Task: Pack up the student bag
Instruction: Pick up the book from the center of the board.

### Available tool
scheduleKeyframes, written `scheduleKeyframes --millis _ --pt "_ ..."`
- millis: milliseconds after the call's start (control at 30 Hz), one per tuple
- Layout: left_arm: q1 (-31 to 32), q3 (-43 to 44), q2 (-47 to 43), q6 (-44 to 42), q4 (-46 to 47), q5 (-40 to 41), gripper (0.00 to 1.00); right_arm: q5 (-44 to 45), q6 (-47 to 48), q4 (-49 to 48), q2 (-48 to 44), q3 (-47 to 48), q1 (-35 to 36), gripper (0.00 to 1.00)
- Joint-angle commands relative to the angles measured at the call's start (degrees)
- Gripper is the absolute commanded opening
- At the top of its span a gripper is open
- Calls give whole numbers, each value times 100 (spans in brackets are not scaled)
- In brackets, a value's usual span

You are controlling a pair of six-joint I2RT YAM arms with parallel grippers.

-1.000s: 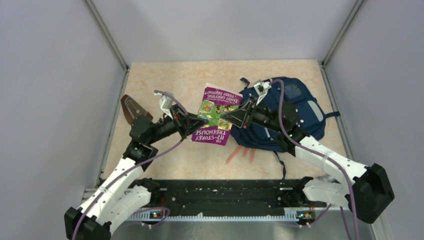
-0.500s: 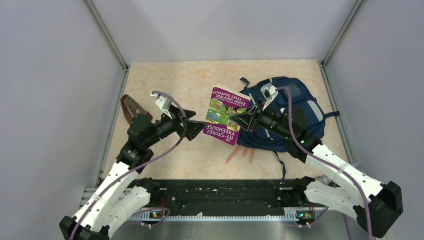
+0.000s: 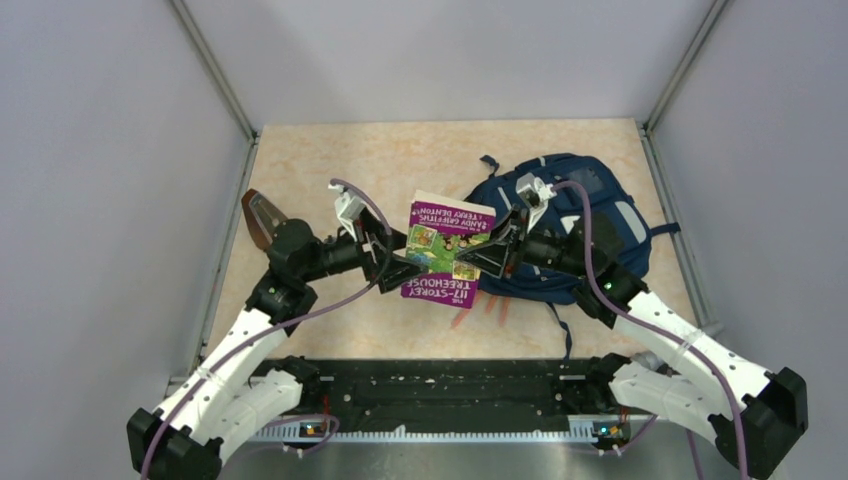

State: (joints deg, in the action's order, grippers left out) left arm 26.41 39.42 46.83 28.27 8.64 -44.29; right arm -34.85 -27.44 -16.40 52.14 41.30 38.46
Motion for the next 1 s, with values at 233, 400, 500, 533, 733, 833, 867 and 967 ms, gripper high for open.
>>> scheduleKeyframes --millis 233,400,500,533,733,833,867,967 --pt "67 -251 329 811 1641 -1147 49 -652 -53 -1310 -214 201 4 0" --pt "71 -313 157 790 1599 -964 1 -51 385 -573 -262 293 4 0" --pt "69 -294 3 589 1211 -657 0 760 643 115 -318 342 4 54" --pt "70 -259 -57 466 944 -333 0 1105 715 371 -345 348 4 66" --pt "59 -91 -470 168 -744 2156 0 2558 1518 1611 -491 209 4 83" --pt "42 -72 -495 227 -1213 2930 0 2890 1846 1807 -437 -85 12 82" --pt "34 -74 -482 280 -1262 3059 0 3021 1896 1826 -374 -172 13 81" --pt "13 -21 -320 416 -1417 3301 0 3356 2011 1945 -146 -344 106 77"
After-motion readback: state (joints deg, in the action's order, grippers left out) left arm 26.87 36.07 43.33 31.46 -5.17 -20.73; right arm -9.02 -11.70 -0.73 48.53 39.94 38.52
